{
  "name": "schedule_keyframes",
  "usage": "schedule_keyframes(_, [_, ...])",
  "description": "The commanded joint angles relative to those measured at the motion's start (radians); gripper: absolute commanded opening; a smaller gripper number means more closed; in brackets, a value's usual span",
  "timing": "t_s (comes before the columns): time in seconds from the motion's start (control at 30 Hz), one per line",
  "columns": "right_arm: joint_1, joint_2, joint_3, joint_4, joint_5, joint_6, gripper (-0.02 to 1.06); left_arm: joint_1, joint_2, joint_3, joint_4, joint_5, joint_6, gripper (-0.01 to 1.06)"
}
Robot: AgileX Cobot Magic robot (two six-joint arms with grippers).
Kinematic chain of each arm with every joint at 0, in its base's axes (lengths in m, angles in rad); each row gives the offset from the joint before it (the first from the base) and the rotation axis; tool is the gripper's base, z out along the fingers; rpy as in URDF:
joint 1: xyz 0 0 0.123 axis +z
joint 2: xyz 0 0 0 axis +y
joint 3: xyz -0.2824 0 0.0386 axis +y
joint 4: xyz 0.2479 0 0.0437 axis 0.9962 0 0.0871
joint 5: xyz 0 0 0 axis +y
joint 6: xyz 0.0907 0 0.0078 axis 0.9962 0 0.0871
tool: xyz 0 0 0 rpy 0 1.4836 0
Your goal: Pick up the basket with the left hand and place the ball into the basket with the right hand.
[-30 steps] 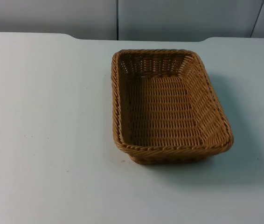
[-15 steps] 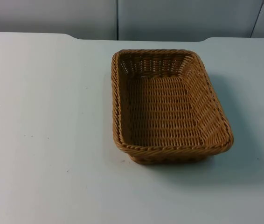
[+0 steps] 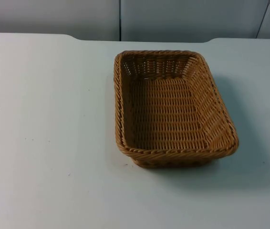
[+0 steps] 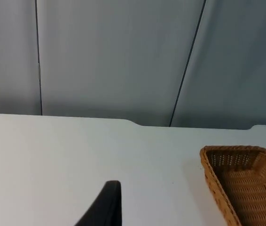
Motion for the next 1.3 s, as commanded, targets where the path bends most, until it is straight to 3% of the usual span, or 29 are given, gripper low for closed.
schedule_keyframes(0.0, [-0.008,-0.004,0.007,-0.003,-0.011,-0.004,1.05,0.005,0.061,-0.047,-0.011,-0.019,-0.005,1.05])
schedule_keyframes(0.27, [-0.008,-0.004,0.007,-0.003,-0.011,-0.004,1.04,0.005,0.260,-0.178,-0.018,-0.060,0.037,1.05])
schedule_keyframes(0.63, [-0.008,-0.004,0.007,-0.003,-0.011,-0.004,1.04,0.005,0.487,-0.240,-0.134,-0.087,0.135,1.05])
schedule_keyframes(1.03, [-0.008,-0.004,0.007,-0.003,-0.011,-0.004,1.04,0.005,0.750,-0.240,-0.363,-0.135,0.352,1.05])
schedule_keyframes(1.17, [-0.008,-0.004,0.007,-0.003,-0.011,-0.004,1.04,0.005,0.891,-0.240,-0.530,-0.158,0.500,1.05])
schedule_keyframes(1.27, [-0.008,-0.004,0.007,-0.003,-0.011,-0.004,1.04,0.005,0.937,-0.240,-0.580,-0.161,0.569,1.05])
